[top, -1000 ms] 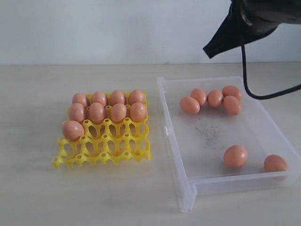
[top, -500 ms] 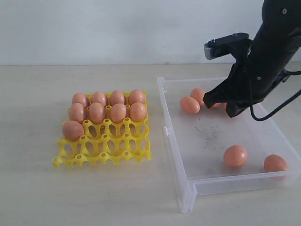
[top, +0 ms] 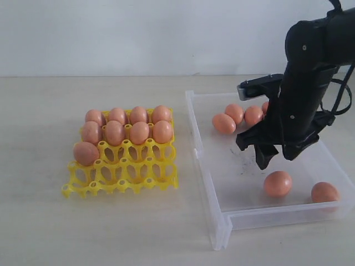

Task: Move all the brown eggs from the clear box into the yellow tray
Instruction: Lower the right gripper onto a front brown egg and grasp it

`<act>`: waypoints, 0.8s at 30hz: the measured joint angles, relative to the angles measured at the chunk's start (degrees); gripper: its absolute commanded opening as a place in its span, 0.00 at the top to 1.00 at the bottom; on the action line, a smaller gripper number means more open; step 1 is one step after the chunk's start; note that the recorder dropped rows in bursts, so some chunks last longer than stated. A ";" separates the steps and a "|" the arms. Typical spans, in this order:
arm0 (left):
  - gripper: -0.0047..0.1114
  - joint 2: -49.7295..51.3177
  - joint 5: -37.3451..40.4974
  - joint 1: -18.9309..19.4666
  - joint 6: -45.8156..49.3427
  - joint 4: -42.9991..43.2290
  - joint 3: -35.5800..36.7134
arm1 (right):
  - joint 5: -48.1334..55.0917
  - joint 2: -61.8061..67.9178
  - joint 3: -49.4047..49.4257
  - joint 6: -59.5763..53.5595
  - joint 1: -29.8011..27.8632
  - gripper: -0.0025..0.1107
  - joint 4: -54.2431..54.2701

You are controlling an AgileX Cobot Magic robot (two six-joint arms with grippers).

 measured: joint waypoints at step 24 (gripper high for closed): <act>0.93 0.00 0.00 0.00 0.00 0.00 0.00 | 1.31 1.11 2.10 2.98 -0.21 0.49 8.17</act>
